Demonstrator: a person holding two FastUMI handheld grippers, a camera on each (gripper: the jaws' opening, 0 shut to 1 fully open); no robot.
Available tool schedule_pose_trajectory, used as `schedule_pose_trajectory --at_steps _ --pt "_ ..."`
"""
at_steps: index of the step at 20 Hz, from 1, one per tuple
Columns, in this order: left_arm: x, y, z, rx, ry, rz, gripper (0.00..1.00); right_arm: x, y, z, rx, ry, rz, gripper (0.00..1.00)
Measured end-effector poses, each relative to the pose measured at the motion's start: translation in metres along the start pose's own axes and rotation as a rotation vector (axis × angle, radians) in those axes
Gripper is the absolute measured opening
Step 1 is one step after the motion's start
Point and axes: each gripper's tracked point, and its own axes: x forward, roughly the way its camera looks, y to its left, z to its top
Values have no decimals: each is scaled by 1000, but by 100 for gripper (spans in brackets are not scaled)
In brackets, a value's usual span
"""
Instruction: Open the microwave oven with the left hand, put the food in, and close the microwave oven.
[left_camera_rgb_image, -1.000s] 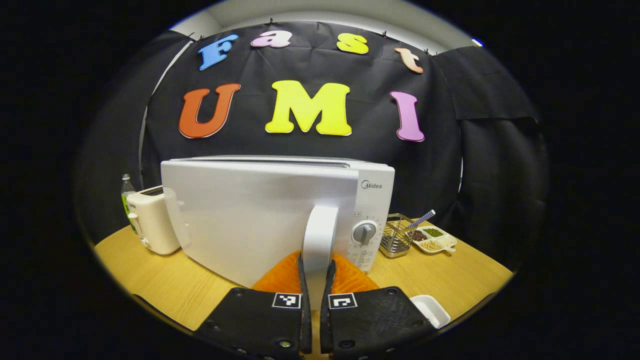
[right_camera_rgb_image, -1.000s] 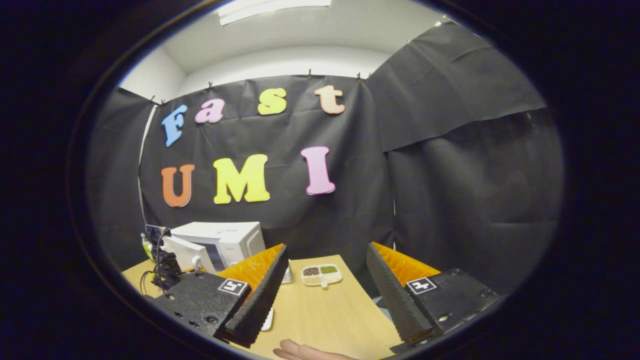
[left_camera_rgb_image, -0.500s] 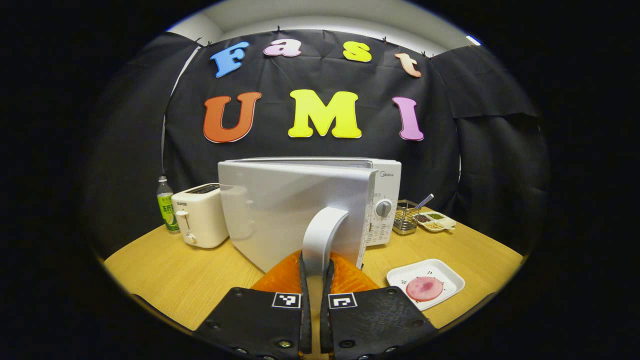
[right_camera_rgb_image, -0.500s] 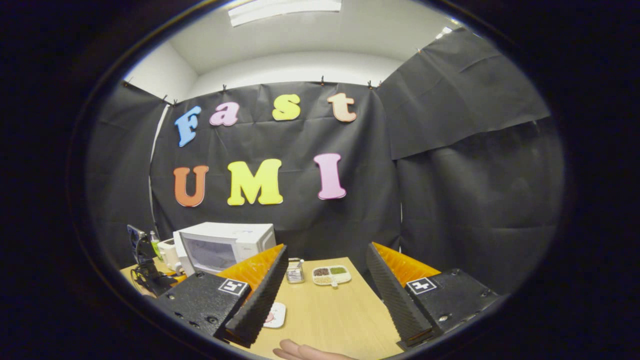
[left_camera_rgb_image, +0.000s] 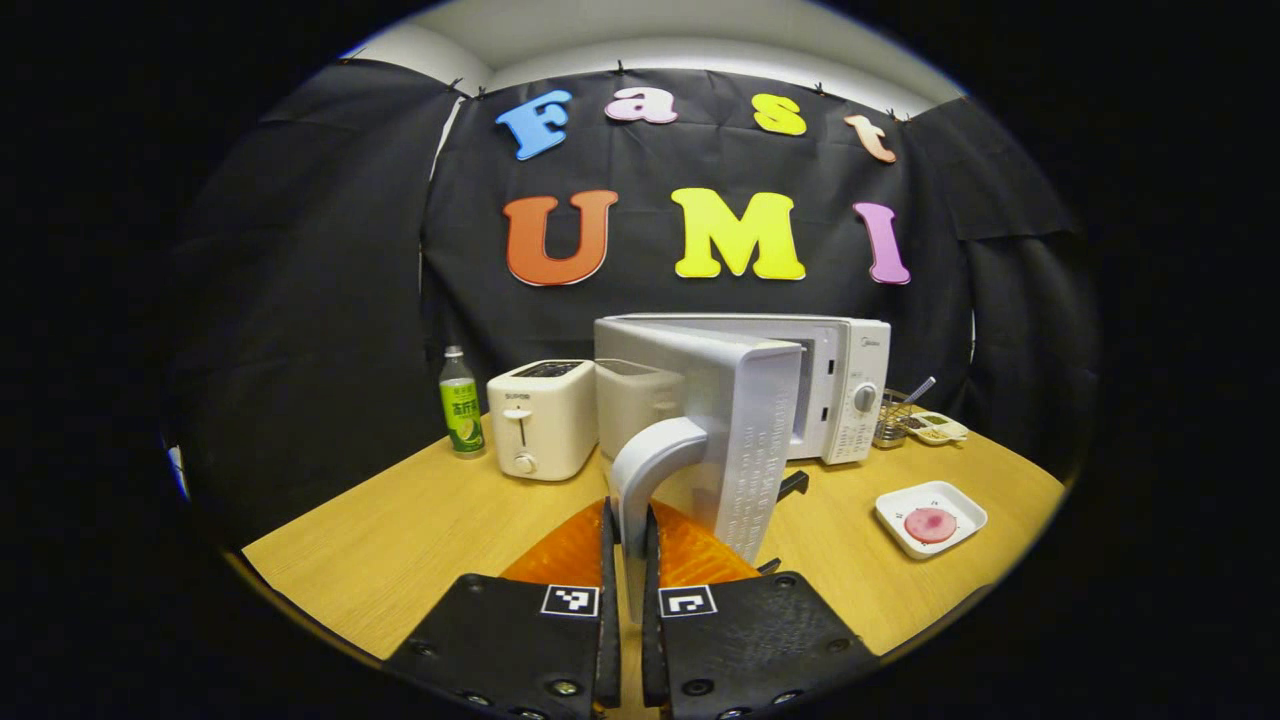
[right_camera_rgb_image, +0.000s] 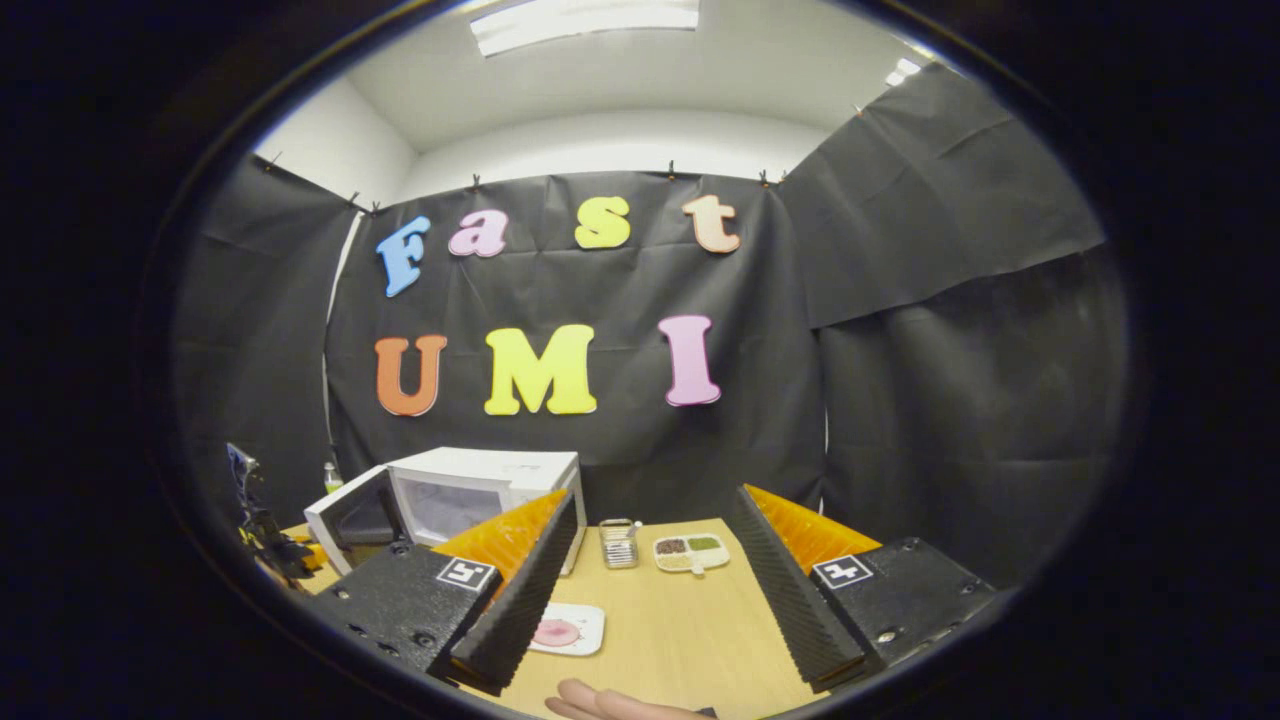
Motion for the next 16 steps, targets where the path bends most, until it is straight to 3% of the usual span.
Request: schedule_pose_trajectory --at_steps 1,2,5,6,7,13,16 --pt "-5 10 0 -14 5 13 0 0 3 0 -3 0 4 100" --pt "-14 21 2 -26 -1 31 14 -1 6 -1 -7 1 7 100" --pt "-44 45 13 -13 -30 78 74 6 15 -7 -20 16 17 100" --pt "-56 49 21 -18 -54 84 75 11 18 -9 -26 27 19 100" --pt "-66 49 28 -25 -73 87 96 17 21 -14 -33 41 24 100" --pt "-112 34 59 -60 -83 103 93 63 41 -55 -56 188 87 100" --pt "-123 23 75 -69 -88 97 93 93 53 -102 -67 363 154 100"
